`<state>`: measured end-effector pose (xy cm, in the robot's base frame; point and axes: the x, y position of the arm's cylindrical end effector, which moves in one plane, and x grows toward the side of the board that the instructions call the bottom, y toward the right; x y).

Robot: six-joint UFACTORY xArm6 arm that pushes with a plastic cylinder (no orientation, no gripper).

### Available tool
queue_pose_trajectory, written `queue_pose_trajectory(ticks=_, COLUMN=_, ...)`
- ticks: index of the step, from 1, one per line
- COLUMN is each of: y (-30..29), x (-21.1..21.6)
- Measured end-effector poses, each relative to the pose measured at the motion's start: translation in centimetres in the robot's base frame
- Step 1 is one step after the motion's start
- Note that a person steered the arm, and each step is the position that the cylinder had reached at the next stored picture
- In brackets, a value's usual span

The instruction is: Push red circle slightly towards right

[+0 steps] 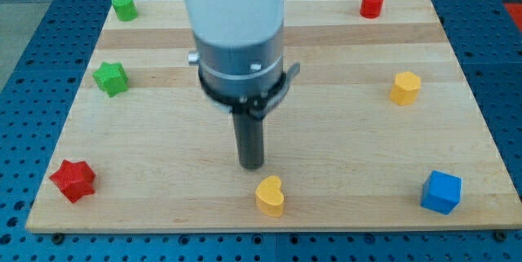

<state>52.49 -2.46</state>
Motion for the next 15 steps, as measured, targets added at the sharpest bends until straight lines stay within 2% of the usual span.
queue_pose_trajectory(ticks=1, y=2.5, x=-4.2)
queue_pose_trajectory(ticks=3, y=12.9, x=-10.5)
queue_pose_trajectory(ticks=4, y=13.4, x=-14.5)
queue_pose_trajectory(ticks=6, y=0.9, x=-18.2)
queue_pose_trajectory(ticks=7, y=-3.7, x=-22.2)
queue_pose_trajectory(ticks=8, y=-4.6, x=-25.3)
queue_pose_trajectory(ticks=10, y=-1.5, x=-26.2)
queue_pose_trajectory(ticks=12, y=-0.8, x=-29.1)
queue_pose_trajectory(ticks=13, y=-0.8, x=-27.8)
queue_pose_trajectory(ticks=14, y=2.4, x=-23.0)
queue_pose_trajectory(ticks=15, y=12.1, x=-21.6)
